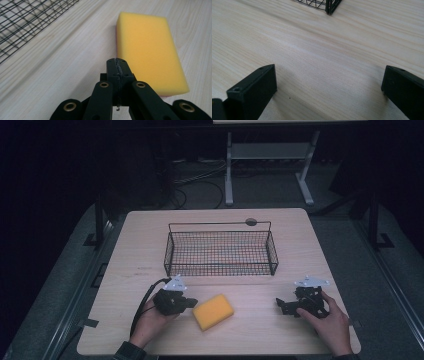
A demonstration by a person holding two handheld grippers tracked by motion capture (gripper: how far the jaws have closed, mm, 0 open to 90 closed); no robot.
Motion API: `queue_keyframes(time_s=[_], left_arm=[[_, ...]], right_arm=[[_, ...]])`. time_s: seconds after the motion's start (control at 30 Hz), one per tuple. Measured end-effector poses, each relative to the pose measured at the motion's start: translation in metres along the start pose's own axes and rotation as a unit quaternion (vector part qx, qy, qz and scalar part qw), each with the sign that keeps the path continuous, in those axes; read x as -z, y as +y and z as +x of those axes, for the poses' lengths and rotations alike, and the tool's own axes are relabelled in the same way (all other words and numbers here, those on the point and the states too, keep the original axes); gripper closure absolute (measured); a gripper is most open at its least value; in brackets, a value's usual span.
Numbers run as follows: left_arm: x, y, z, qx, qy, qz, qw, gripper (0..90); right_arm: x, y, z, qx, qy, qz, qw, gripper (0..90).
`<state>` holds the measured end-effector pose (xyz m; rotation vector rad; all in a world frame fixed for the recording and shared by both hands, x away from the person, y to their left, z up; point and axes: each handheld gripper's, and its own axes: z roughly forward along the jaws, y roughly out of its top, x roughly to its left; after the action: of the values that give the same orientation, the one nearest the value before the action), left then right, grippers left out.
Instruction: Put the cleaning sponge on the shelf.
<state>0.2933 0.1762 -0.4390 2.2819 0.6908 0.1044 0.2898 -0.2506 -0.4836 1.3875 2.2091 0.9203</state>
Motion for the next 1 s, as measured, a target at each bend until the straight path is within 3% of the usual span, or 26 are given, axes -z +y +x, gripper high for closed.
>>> queue_keyframes(time_s=[0.17, 0.37, 0.57, 0.77, 0.9, 1.0], left_arm=[[0.003, 0.0, 0.004, 0.011, 0.007, 0.002, 0.9999, 80.7], [0.009, 0.003, 0.007, 0.025, 0.021, 0.005, 0.9995, 57.2], [0.012, 0.012, 0.005, 0.023, 0.011, 0.03, 0.9992, 36.7], [0.009, 0.023, 0.0, 0.025, 0.003, 0.058, 0.998, 21.8], [0.007, 0.033, -0.007, 0.011, 0.001, 0.074, 0.9972, 13.4], [0.003, 0.039, -0.012, 0.0, -0.003, 0.085, 0.9963, 12.8]], right_arm=[[0.0, 0.0, 0.0, 0.0, 0.0, 0.0, 1.0, 0.0], [0.0, 0.0, 0.0, 0.0, 0.0, 0.0, 1.0, 0.0], [0.0, 0.0, 0.0, 0.0, 0.0, 0.0, 1.0, 0.0], [0.0, 0.0, 0.0, 0.0, 0.0, 0.0, 1.0, 0.0], [0.0, 0.0, 0.0, 0.0, 0.0, 0.0, 1.0, 0.0], [0.0, 0.0, 0.0, 0.0, 0.0, 0.0, 1.0, 0.0]])
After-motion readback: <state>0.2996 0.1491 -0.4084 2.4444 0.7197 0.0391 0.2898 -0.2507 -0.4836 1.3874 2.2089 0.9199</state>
